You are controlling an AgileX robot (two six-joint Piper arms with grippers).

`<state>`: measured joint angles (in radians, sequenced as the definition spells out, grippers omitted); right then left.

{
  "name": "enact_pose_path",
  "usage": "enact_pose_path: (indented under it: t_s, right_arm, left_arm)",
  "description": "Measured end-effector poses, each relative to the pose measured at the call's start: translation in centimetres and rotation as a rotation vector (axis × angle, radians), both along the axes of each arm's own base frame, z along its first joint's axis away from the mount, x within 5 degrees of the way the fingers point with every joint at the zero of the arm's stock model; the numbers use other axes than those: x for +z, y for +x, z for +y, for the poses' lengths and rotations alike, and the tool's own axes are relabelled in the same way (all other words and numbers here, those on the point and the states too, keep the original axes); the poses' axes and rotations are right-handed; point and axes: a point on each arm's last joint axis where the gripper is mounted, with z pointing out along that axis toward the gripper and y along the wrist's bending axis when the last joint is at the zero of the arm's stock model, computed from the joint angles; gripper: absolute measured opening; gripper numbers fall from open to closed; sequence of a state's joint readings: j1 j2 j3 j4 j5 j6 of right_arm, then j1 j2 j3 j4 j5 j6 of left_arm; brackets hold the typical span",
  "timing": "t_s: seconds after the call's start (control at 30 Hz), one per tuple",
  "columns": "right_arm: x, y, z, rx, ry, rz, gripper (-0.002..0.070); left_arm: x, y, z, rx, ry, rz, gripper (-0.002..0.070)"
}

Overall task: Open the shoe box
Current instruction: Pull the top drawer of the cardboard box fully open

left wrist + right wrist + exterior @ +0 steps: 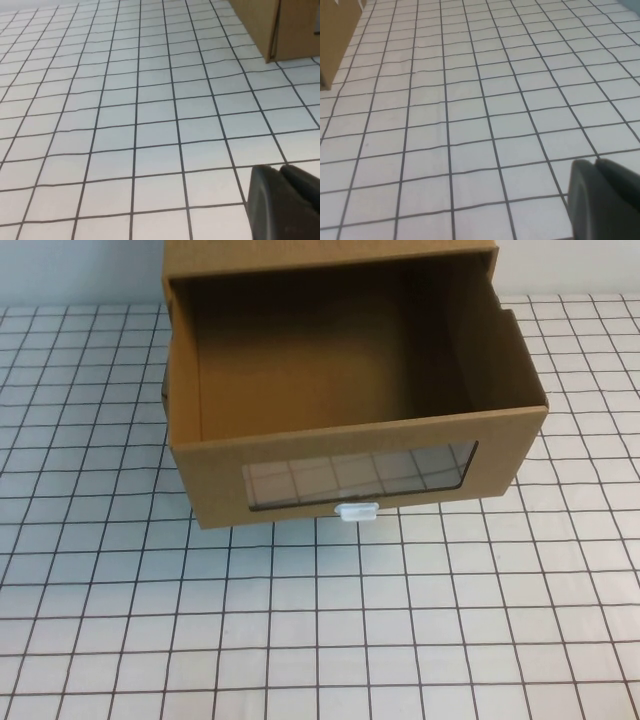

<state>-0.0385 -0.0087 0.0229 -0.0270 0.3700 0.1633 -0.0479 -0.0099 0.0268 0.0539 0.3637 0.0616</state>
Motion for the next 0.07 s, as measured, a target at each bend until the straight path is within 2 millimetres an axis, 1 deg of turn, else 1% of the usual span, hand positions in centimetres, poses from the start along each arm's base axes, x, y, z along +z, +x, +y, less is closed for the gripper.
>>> enact_pose_path:
  t_s: [0.07]
  right_arm:
    - [0.01, -0.01, 0.0, 0.0, 0.0, -0.002, -0.0013]
  left_arm:
    - [0.0, 0.0, 0.0, 0.0, 0.0, 0.0, -0.0002]
